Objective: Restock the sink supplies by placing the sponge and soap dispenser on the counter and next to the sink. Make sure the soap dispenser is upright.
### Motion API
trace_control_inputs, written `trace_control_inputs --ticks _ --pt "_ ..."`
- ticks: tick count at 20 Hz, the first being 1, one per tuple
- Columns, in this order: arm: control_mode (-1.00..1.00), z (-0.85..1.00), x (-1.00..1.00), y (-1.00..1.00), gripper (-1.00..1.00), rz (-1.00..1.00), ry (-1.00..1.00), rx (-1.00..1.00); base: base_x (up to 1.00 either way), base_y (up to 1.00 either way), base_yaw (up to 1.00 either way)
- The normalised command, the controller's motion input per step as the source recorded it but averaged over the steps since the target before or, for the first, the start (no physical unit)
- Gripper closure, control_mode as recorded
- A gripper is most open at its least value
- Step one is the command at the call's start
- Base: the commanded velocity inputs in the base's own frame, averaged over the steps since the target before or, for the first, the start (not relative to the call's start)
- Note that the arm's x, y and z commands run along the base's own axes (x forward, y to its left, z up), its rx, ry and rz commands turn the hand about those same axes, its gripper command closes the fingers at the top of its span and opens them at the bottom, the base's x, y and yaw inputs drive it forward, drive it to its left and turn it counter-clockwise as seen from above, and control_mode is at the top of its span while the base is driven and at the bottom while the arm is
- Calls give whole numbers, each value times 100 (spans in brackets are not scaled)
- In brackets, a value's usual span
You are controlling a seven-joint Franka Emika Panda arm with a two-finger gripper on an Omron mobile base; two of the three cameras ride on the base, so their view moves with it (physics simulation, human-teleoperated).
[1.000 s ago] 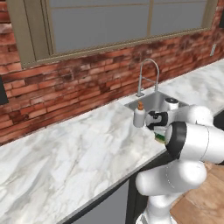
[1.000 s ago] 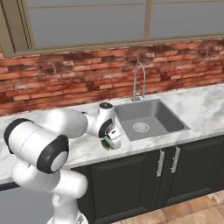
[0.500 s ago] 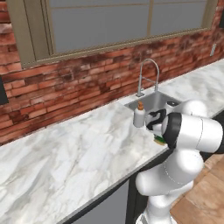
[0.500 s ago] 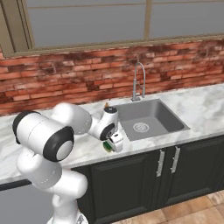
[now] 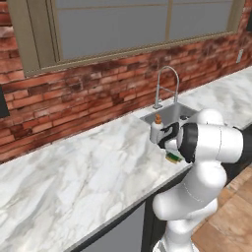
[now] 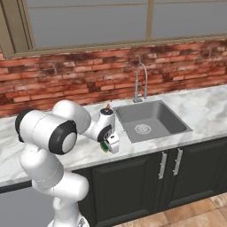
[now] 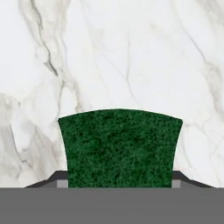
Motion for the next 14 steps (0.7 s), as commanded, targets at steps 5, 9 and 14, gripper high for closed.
trace_control_inputs --ticks 5,9,14 --pt "-100 0 2 0 -100 0 -4 2 0 0 0" --pt "-100 22 0 0 -100 0 -1 0 0 0 0" --pt "-100 64 -20 -18 -100 0 -3 0 0 0 0"
